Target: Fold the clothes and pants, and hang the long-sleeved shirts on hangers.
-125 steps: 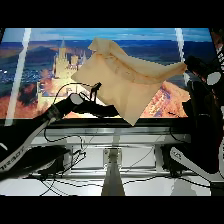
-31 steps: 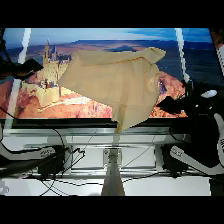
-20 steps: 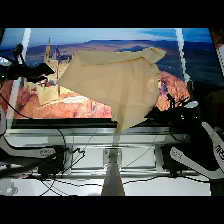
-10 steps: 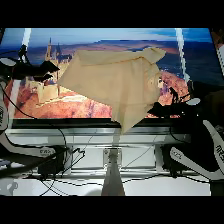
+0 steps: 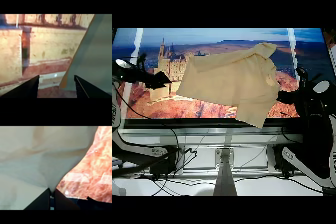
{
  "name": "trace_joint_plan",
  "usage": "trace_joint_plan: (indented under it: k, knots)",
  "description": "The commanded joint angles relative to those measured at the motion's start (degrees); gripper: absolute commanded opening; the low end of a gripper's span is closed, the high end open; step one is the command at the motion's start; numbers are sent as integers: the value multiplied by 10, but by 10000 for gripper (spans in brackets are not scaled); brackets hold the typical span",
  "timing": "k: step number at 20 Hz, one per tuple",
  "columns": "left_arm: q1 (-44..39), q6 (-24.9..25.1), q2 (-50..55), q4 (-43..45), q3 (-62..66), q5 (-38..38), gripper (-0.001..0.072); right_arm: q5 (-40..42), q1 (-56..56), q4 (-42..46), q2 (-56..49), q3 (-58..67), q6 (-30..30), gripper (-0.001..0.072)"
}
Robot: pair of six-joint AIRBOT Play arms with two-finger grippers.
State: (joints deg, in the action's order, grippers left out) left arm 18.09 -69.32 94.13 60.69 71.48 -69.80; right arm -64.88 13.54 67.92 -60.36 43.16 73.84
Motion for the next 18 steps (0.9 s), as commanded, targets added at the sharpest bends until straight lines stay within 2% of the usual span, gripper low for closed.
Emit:
trace_joint_plan:
  k: [1, 5, 10, 14, 15, 16, 17, 18]
  knots:
    - [-10, 28, 35, 11, 0, -84, 465, -3, 0, 17, 3, 12, 7, 14]
    - [-11, 70, 73, -102, 0, -94, 465, -3, 0, 13, 3, 12, 7, 14]
    - [-13, 73, 106, -92, 0, -137, 464, -4, 0, 11, 3, 12, 7, 14]
    - [-13, 119, 114, -93, 0, -144, 456, -4, 0, -5, 3, 12, 7, 14]
    - [-13, 125, 114, -93, 0, -144, 434, -4, 0, -10, 3, 12, 7, 14]
    - [-13, 132, 114, -93, 0, -145, 278, -4, 0, -14, 3, 12, 7, 14]
    - [-13, 135, 114, -93, 0, -144, 165, -2, 0, -17, 3, 12, 7, 14]
    - [-13, 143, 114, -94, 0, -145, 157, 0, 0, -18, 3, 12, 7, 14]
